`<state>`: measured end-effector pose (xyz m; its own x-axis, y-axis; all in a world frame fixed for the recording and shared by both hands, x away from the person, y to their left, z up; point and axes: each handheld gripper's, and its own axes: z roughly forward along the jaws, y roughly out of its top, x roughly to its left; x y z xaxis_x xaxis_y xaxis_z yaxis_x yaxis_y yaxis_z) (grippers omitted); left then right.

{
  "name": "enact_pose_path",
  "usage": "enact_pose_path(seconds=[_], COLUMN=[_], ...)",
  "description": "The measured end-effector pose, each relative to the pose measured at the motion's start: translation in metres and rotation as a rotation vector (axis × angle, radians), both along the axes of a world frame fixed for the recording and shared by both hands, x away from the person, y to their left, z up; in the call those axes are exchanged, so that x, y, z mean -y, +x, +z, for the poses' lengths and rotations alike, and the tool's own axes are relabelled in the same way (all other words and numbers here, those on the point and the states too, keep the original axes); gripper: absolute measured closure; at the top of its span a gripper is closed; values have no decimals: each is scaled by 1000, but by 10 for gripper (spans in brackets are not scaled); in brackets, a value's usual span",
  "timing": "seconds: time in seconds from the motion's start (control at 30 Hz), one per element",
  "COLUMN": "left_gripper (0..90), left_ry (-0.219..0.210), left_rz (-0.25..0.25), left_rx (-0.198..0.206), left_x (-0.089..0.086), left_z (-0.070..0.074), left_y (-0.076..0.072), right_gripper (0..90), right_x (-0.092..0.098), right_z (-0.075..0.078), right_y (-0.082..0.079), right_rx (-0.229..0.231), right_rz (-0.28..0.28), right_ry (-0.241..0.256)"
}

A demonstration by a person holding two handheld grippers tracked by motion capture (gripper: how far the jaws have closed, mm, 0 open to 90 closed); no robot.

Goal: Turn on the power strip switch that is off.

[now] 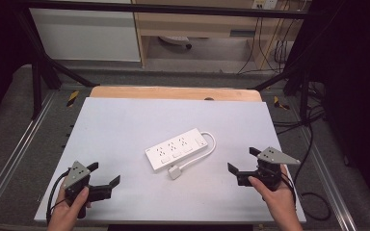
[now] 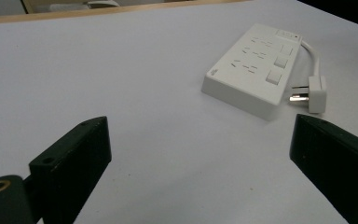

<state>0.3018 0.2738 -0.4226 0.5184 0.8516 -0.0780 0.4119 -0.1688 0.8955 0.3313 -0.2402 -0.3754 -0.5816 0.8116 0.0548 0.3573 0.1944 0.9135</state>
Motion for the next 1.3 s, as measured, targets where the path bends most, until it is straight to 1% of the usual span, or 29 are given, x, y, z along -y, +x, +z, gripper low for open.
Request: enact_pose_path(seconds=[0.07,0.13,0.17,0.23,0.27,0.3,0.33,0.37,0.43,0.47,0.5,0.53,0.6,0.63,0.77,0.8,0.83,1.03,1.13,1.23,1.3], left_gripper=[54,54,54,54,54,56,56,55,55,55,55,56,55,56,56,56,56,56,56,56,56], left_ry=[-2,5,6,12,16,17,16,19,21,19,15,13,10,8,24,20,19,27,22,26,25], left_rz=[-6,-6,-11,-26,-24,-19,-19,-21,-16,-15,-13,-18,-20,-18,-11,-14,-15,-16,-12,-8,-10], left_rx=[-6,-2,1,0,-4,-7,-3,2,3,1,-2,-2,-2,-4,-12,-14,-14,-12,-18,-20,-19], left_x=[1,1,2,4,4,5,5,4,4,3,3,2,2,2,3,3,3,4,3,2,3], left_z=[-1,0,0,0,-1,-1,0,1,0,0,0,0,0,-1,-2,-2,-2,-2,-3,-4,-3], left_y=[0,0,0,0,1,1,1,0,0,0,0,-1,-1,-1,1,0,0,0,1,1,1], right_gripper=[27,27,27,27,28,44,44,45,45,44,44,47,47,48,44,43,43,38,38,39,40], right_x=[-4,-6,-10,-14,-14,-19,-19,-24,-27,-33,-33,-38,-40,-44,-49,-50,-52,-56,-58,-60,-62], right_z=[4,5,8,10,10,12,12,14,15,18,18,22,24,28,31,32,35,42,44,45,46], right_y=[3,4,9,13,13,17,17,21,22,26,26,28,29,31,34,35,37,40,41,43,46], right_rx=[-7,-8,-13,-12,-12,-22,-22,-32,-35,-29,-29,-27,-23,-17,-18,-22,-23,-11,-6,-7,-11], right_rz=[15,20,35,40,40,50,50,67,70,73,73,66,69,80,90,95,101,110,111,112,115], right_ry=[-6,-11,-11,-22,-22,-16,-16,-14,-17,-35,-35,-44,-43,-34,-24,-19,-25,-33,-20,-13,-7])
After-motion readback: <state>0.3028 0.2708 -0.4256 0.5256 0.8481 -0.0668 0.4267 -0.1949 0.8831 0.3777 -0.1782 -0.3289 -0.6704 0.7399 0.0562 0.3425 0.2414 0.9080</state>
